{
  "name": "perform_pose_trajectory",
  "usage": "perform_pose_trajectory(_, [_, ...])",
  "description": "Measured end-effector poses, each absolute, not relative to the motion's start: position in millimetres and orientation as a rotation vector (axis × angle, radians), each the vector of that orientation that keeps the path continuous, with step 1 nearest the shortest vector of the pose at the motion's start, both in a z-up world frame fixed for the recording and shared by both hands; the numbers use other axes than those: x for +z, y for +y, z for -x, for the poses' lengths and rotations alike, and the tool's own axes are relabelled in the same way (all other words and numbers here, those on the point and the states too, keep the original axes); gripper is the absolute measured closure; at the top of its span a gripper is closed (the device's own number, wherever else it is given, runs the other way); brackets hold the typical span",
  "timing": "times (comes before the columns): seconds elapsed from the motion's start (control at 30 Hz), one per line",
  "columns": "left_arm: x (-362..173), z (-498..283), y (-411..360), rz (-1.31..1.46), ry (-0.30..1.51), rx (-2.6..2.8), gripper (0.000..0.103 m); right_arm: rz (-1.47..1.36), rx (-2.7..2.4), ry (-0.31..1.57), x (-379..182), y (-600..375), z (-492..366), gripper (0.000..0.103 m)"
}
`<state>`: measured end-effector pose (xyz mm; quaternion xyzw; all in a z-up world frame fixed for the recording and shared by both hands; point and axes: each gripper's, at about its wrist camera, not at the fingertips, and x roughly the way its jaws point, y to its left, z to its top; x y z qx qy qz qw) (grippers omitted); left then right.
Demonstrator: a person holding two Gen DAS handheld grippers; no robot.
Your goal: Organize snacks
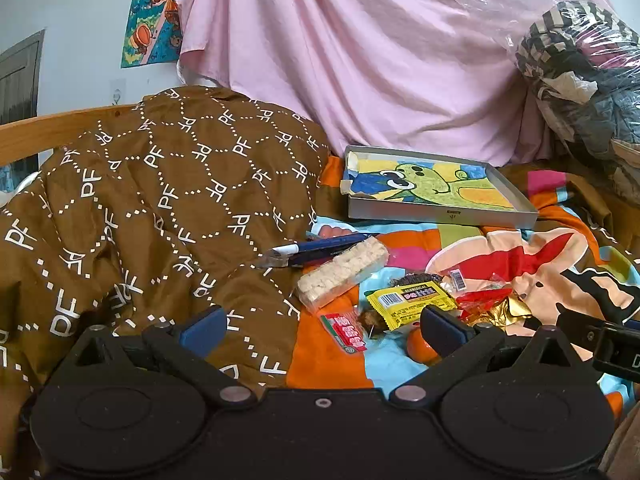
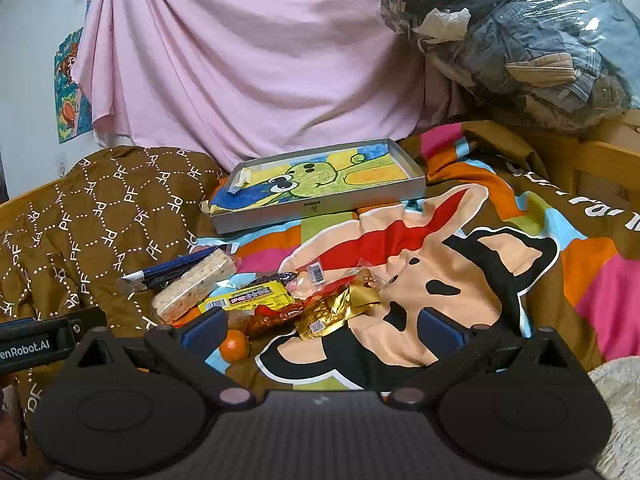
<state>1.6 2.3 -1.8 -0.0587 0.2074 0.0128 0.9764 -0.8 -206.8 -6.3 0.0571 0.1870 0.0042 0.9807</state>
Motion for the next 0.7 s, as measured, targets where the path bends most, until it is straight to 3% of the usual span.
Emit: perform_pose_trajectory(0.7, [-4.3,-2.8,2.7,0.129,0.425,0.027,0.001,-0.116,0.007,0.382,-7.1,-206.2,0.5,0.000])
